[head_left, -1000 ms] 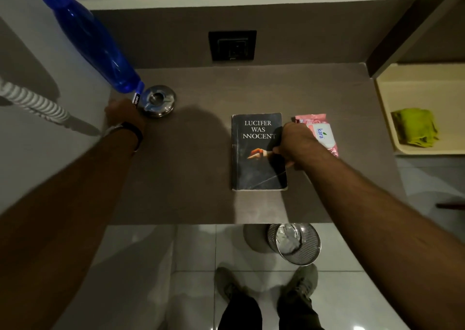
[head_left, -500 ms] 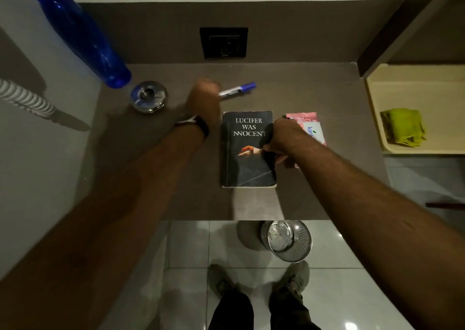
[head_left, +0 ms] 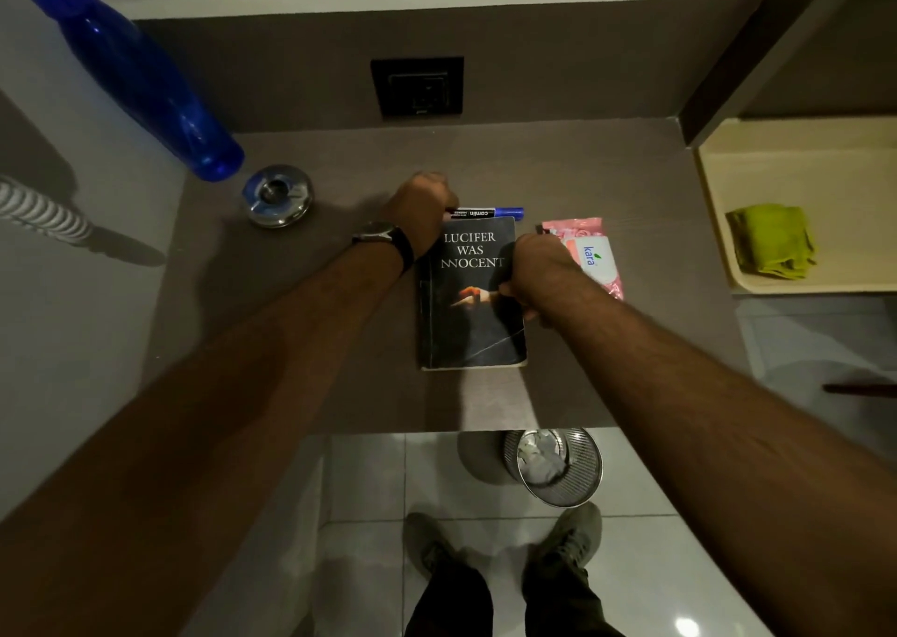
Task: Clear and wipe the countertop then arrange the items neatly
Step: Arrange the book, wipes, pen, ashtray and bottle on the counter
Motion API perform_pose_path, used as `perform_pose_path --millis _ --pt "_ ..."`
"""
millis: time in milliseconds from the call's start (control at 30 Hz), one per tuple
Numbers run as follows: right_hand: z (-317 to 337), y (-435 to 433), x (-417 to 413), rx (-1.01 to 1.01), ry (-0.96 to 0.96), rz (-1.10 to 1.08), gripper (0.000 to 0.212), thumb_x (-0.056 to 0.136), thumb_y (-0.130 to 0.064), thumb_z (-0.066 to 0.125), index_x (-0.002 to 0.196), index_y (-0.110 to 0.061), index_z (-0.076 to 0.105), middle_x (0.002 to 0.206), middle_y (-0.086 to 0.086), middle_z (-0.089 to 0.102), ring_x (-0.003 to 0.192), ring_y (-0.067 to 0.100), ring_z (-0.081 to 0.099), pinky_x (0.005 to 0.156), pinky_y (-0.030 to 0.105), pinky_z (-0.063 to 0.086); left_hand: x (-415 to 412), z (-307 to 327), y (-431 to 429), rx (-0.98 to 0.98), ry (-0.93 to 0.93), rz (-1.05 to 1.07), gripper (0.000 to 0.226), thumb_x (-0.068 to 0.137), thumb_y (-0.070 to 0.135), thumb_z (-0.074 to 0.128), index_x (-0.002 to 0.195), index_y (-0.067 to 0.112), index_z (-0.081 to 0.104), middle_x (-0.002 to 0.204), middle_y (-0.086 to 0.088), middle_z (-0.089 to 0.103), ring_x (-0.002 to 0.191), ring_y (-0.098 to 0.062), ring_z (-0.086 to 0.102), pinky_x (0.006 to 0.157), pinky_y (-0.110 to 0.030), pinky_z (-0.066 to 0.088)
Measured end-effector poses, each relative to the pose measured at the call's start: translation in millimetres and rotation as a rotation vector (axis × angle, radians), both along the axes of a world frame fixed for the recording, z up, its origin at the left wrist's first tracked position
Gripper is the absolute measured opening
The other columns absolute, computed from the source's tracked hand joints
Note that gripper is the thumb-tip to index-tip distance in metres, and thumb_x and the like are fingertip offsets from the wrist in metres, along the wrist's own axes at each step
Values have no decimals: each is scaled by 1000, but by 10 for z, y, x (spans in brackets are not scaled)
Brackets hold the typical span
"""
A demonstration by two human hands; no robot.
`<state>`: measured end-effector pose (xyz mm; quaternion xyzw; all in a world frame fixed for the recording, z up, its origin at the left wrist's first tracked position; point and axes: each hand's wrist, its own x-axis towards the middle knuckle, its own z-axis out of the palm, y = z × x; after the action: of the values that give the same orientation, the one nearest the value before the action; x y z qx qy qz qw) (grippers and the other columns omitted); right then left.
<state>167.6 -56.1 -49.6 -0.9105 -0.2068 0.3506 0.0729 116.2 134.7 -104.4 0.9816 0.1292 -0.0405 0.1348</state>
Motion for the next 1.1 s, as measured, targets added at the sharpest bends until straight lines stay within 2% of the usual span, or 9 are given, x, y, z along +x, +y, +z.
perform_pose_path --millis 200,333,433,567,633,767,867,967,1100 --pt "38 40 23 -26 33 20 42 96 -19 75 132 -3 62 129 18 67 119 32 67 105 44 56 -43 98 13 -2 38 14 29 105 13 56 131 8 70 134 -14 61 130 -31 53 113 -41 42" --pt "114 47 27 -68 89 65 44 98 -19 72 137 -3 60 135 20 65 124 33 65 108 45 54 -127 114 42 -18 35 40 30 105 11 57 131 5 69 136 -16 60 131 -31 52 113 -39 40" --pt "128 36 3 -66 87 62 39 98 -18 72 132 -2 64 130 21 68 117 34 69 103 45 57 -186 97 93 -60 17 56 27 105 10 58 129 4 70 134 -16 61 130 -31 54 112 -38 42" --pt "82 21 4 -75 76 8 35 98 -18 72 129 -4 64 119 17 72 98 29 74 90 36 60 -270 128 169 -114 11 61 26 106 11 55 117 -3 72 122 -21 66 119 -36 59 104 -42 44" --pt "66 26 6 -83 121 -34 33 98 -18 72 127 -4 63 117 18 73 99 31 75 94 42 62 -333 170 234 -109 -48 179 29 104 20 60 118 -4 69 122 -21 65 117 -36 59 102 -42 45" --pt "52 37 14 -82 112 -27 34 98 -19 72 128 -4 64 113 15 73 99 29 74 97 42 60 -621 246 539 166 -171 536 48 96 37 64 128 1 61 133 -21 59 123 -37 53 105 -46 45" --pt "54 46 22 -94 139 -41 34 98 -18 72 128 -4 64 116 17 74 101 31 75 98 45 61 -877 294 828 296 -73 763 86 82 62 72 137 -1 53 140 -25 51 125 -41 52 103 -48 47" --pt "50 54 28 -81 167 -68 33 99 -15 70 129 -3 63 118 19 73 105 32 75 99 46 60 -1054 252 1003 162 2 912 107 70 68 82 144 1 45 145 -22 44 130 -42 49 107 -50 47" --pt "36 47 22 -71 146 -62 32 99 -14 69 129 -2 64 119 19 74 107 31 75 102 44 59 -1168 153 1038 -75 31 1002 119 73 62 86 158 3 29 159 -22 38 144 -42 43 119 -52 41"
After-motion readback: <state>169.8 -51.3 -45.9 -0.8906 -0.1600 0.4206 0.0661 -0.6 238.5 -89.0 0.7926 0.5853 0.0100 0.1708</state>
